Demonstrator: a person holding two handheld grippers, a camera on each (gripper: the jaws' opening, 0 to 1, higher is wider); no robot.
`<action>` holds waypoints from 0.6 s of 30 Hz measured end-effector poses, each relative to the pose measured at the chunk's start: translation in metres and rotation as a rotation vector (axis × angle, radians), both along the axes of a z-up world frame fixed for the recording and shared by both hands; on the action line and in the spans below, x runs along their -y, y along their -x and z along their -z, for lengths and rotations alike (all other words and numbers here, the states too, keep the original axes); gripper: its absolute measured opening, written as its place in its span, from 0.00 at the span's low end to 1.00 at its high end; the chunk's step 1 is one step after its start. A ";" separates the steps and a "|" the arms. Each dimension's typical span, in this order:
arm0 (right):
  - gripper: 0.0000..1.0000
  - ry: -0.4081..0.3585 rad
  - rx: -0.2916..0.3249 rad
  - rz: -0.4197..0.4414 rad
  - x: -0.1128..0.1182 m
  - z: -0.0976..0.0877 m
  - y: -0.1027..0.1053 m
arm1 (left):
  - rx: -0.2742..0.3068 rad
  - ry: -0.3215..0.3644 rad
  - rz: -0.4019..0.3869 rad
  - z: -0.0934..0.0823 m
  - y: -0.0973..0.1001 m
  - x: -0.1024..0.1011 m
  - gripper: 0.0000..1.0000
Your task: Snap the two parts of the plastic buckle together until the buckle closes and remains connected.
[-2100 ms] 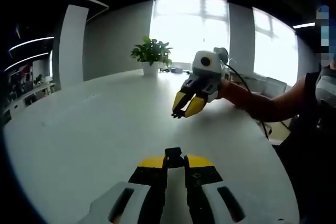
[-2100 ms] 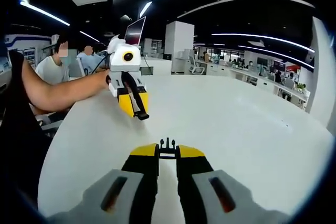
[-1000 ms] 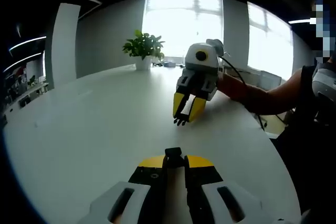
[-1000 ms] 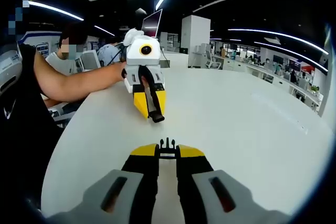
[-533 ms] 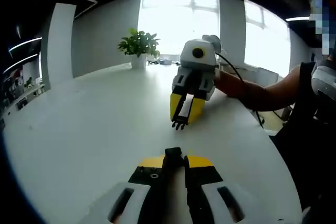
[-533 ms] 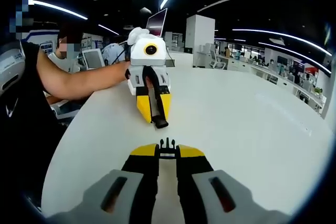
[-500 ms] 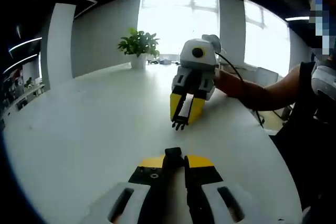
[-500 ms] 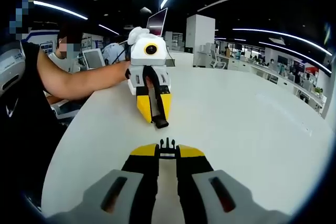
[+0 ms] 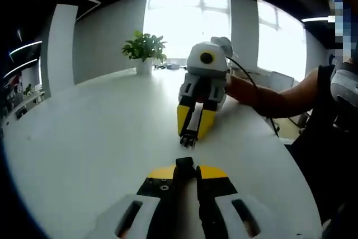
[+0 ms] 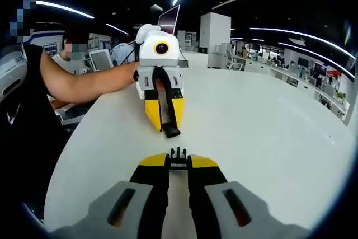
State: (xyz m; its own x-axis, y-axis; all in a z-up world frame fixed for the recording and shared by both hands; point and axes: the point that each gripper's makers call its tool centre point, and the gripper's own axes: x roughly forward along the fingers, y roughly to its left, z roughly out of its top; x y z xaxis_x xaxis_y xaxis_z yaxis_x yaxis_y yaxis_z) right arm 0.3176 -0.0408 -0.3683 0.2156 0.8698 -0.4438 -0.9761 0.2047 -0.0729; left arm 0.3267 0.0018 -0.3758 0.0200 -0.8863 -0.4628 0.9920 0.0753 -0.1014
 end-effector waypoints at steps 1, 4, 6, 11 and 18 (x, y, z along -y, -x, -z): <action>0.10 0.001 0.001 -0.001 0.000 0.000 0.000 | -0.001 0.000 0.002 0.000 0.001 0.000 0.11; 0.10 0.006 -0.002 -0.006 -0.001 0.002 0.002 | -0.004 -0.003 0.008 0.001 0.003 0.001 0.11; 0.10 0.008 -0.004 -0.010 -0.001 0.002 0.003 | -0.006 -0.002 0.013 0.001 0.004 0.002 0.11; 0.10 0.010 -0.007 -0.019 -0.003 0.003 0.005 | -0.007 0.003 0.026 0.001 0.006 0.003 0.11; 0.10 0.007 -0.009 -0.030 -0.005 0.002 0.007 | -0.005 0.005 0.034 0.000 0.009 0.004 0.11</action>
State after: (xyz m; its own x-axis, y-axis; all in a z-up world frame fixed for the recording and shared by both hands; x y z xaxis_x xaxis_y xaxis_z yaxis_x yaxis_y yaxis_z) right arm 0.3109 -0.0361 -0.3705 0.1851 0.8727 -0.4519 -0.9825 0.1747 -0.0650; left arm 0.3173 -0.0021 -0.3760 -0.0128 -0.8886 -0.4586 0.9934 0.0409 -0.1069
